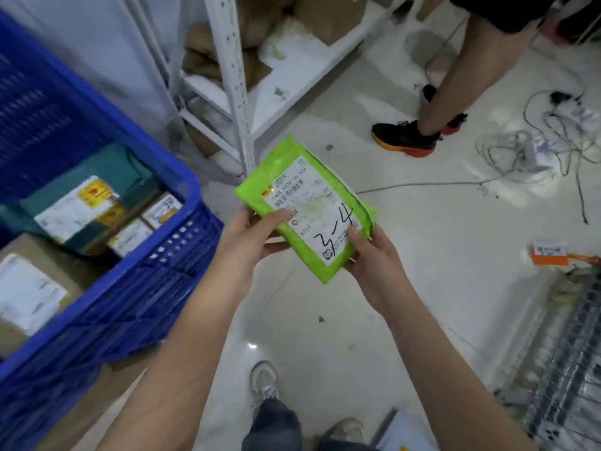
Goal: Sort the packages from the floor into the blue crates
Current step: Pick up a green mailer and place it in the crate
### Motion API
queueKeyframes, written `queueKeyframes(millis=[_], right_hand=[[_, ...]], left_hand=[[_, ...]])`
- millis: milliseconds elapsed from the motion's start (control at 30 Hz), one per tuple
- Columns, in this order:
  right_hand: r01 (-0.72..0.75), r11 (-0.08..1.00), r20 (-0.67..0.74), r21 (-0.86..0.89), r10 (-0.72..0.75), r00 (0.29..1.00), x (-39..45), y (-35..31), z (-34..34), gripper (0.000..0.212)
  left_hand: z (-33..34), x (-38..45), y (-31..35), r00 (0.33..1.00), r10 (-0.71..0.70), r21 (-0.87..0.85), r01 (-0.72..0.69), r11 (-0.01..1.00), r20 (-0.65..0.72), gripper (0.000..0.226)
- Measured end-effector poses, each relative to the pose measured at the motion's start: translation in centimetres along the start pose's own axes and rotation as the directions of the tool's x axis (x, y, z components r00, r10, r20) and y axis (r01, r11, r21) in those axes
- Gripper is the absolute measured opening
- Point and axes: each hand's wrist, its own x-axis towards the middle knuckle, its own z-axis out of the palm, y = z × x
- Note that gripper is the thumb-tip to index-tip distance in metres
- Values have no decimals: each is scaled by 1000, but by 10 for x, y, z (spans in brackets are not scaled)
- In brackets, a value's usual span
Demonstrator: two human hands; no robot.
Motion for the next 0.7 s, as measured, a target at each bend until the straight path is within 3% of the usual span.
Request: queueKeyframes(millis=[100, 167, 267, 400, 533, 700], right_hand=[[-3, 981, 115, -192, 26, 993, -5, -27, 64, 22], [19, 958, 184, -285, 35, 982, -3, -37, 100, 22], [68, 912, 291, -405, 59, 955, 0, -40, 152, 17], [112, 831, 330, -545, 90, 940, 17, -25, 215, 15], [191, 664, 354, -723, 118, 928, 53, 7, 265, 16], [180, 437, 302, -881, 227, 926, 106, 44, 300, 31]], left_hand=[[-65, -28, 50, 986, 50, -41, -57, 998, -158, 8], [-103, -43, 73, 980, 75, -1, -76, 997, -183, 10], [-150, -56, 89, 976, 70, 110, -48, 993, -204, 16], [-193, -54, 91, 934, 38, 186, 30, 982, -354, 18], [-221, -33, 73, 861, -48, 148, 142, 979, -506, 16], [-244, 12, 39, 753, -206, 101, 340, 935, -625, 17]])
